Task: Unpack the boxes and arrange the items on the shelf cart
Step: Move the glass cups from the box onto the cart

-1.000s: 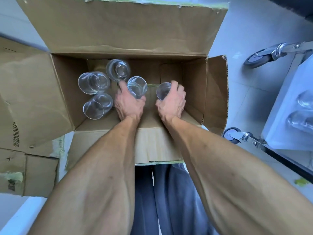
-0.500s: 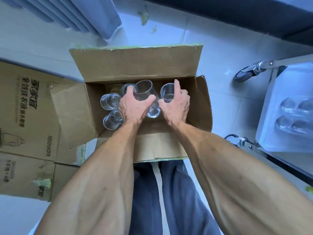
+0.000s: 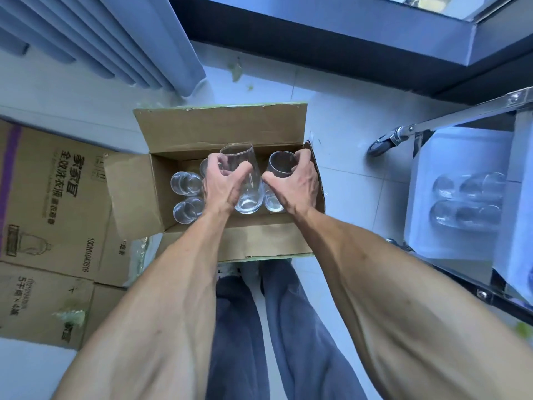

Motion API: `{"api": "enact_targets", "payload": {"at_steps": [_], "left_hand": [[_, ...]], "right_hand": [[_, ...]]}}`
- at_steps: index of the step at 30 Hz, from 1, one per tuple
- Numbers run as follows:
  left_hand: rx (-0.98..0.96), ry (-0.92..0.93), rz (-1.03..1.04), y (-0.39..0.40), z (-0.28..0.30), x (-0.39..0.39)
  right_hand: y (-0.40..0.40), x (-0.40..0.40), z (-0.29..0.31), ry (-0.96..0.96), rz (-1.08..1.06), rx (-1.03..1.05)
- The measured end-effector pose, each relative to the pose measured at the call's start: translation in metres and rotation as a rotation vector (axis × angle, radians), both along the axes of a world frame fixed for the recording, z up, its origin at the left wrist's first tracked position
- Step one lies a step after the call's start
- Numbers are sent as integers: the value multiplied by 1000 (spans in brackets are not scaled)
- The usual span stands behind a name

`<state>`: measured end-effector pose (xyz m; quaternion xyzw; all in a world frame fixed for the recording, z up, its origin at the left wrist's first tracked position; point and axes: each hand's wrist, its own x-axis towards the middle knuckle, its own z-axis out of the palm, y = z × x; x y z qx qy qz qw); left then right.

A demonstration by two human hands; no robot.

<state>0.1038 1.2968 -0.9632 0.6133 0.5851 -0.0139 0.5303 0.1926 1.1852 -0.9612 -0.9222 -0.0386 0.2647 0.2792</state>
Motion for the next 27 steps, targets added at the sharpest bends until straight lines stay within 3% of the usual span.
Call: {"api": "enact_targets", "payload": {"at_steps": [5, 18, 22, 27], "left_hand": [[-68, -22, 39, -23, 8, -8], [-191, 19, 94, -86, 63, -69], [-344, 12, 52, -120, 80, -80], [-359, 29, -49, -170, 86, -80]], "right_hand": [[-11, -12, 15, 41, 20, 37], [-102, -58, 53, 295, -287, 182], [-136, -79, 66, 303, -360, 175], [-201, -88, 79, 321, -403, 153]]}}
